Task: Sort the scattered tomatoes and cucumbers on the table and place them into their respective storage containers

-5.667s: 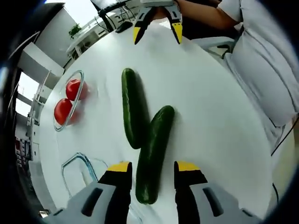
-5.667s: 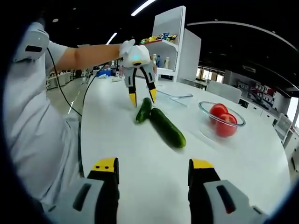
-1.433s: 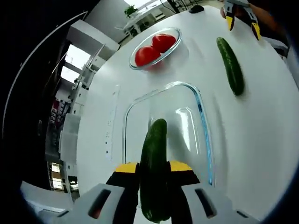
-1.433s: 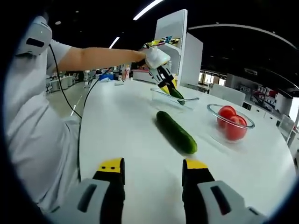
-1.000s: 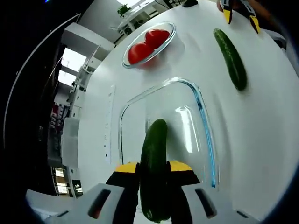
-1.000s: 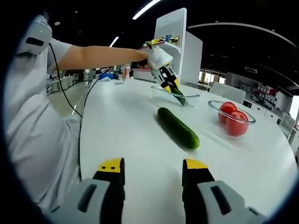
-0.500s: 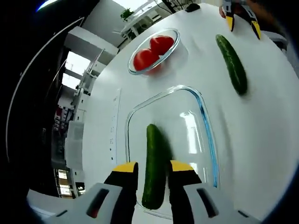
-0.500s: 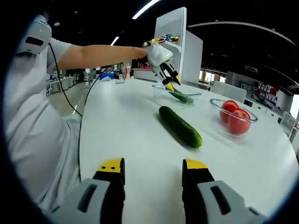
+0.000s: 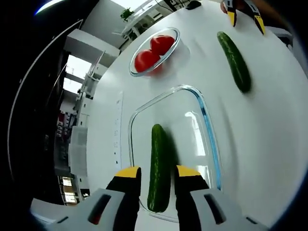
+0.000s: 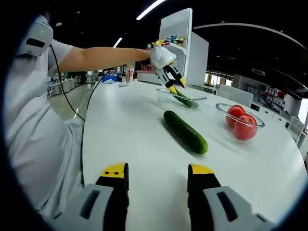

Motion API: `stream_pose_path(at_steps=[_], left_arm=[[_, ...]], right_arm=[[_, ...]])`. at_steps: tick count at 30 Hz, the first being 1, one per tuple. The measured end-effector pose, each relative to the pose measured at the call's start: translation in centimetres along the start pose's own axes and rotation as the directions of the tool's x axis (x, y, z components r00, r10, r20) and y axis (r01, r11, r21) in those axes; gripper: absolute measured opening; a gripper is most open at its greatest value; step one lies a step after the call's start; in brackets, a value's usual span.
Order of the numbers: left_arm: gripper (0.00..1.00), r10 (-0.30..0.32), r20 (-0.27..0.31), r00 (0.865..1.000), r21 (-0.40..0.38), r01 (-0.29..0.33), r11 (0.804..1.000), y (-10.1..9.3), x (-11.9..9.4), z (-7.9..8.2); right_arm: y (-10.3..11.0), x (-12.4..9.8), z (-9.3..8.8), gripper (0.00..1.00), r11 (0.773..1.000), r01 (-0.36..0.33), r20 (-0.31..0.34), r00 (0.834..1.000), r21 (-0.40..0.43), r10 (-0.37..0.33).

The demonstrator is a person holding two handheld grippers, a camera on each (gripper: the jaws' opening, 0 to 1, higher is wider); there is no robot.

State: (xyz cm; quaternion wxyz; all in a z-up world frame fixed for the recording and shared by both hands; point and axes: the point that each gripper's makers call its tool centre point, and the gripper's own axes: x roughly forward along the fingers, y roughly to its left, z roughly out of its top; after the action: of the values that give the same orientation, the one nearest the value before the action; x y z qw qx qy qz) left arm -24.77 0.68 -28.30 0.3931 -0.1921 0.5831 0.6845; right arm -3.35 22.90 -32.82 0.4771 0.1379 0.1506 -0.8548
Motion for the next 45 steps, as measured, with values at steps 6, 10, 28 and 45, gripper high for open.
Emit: stream_pose_path(at_steps=[6,10,28,45], left_arm=[[0.28,0.013,0.019,1.0,-0.014,-0.012,1.0,0.2,-1.2,0.2],[0.29,0.015,0.044,0.999,-0.034,-0.014,0.999,0.4,-2.0,0.6],[0.55,0.04,0.163,0.986,0.022,-0.044,0.999,1.4,-3.2,4.6],[0.58,-0.059,0.326,0.944,-0.027,0.071,0.997,-0.6,-3.2,11.0]], right_arm=[[0.0,0.2,0.2,0.47,1.0,-0.003,0.001,1.0,-0.001,0.003],[0.1,0.4,0.3,0.47,1.0,-0.006,0.002,1.0,-0.002,0.006],[0.3,0.5,0.3,0.47,1.0,-0.012,-0.008,1.0,-0.006,0.012],[-0.5,-0.3,0.0,0.47,1.0,0.009,0.0,1.0,-0.001,-0.009]])
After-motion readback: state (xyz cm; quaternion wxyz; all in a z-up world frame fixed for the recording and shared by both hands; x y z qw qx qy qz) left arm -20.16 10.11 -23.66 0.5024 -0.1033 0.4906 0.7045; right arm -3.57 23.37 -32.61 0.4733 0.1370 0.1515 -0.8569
